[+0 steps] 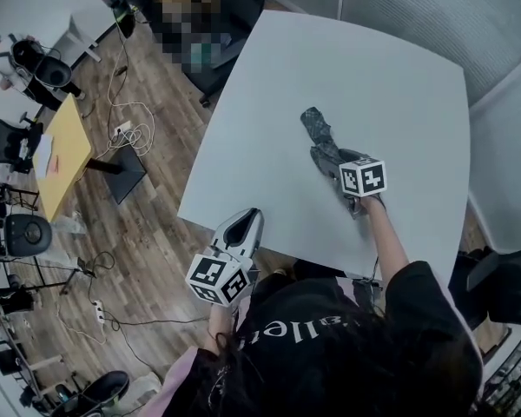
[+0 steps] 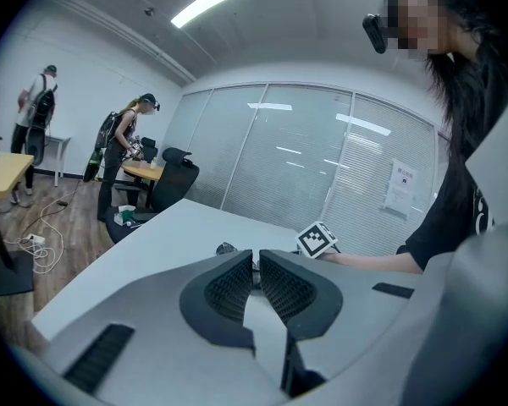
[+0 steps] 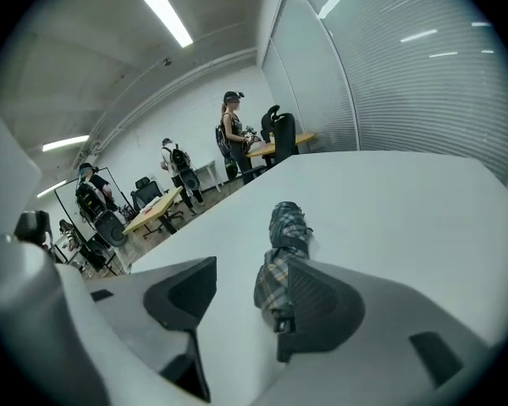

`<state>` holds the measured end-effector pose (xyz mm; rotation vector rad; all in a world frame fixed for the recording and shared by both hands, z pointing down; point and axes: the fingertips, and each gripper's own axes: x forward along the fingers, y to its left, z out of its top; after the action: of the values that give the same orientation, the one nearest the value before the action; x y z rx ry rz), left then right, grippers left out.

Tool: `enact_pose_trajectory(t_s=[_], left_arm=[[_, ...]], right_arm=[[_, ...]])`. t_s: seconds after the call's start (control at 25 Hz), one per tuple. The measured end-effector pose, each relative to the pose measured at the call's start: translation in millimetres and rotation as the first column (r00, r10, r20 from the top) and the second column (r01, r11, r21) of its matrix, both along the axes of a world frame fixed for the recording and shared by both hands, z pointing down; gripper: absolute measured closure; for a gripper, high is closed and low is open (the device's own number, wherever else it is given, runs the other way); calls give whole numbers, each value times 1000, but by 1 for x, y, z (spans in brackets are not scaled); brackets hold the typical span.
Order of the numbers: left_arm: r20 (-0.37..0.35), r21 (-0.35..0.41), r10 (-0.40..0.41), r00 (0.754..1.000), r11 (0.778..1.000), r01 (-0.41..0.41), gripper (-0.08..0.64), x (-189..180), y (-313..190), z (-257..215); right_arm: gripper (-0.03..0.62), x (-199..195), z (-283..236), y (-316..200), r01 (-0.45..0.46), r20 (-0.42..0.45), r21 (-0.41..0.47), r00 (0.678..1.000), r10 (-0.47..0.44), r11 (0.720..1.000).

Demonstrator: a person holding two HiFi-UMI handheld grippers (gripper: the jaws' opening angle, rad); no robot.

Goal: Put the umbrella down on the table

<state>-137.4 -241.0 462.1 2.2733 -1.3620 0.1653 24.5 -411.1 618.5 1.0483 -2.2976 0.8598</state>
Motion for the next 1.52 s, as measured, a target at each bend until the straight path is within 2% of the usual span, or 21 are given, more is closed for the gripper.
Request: enact_pose_trajectory(t_s=[0.36,0.88,1.16,1.32,1.52], left_arm=[[-14,13,61,998,998,-61,526,3,31,-2],[-37,38,152,988,988,-150,526,-14,107,-1],[-47,36,211,976,977,-209,526,-31,154,7],[-69,23,228,971,974,-226,526,-36,170,12],[-85,33,237,968,971,-235,526,-26,178,12]], right_arm=[[325,0,-51,94,-29,104,50,994,24,998],[344,-39,-89,221,-121,202,83,974,102,989],[368,-67,-119,281,-180,299,86,943,147,980],[377,-73,-129,307,-196,302,85,939,162,977],[399,-63,-134,326,-204,297,88,940,170,975]])
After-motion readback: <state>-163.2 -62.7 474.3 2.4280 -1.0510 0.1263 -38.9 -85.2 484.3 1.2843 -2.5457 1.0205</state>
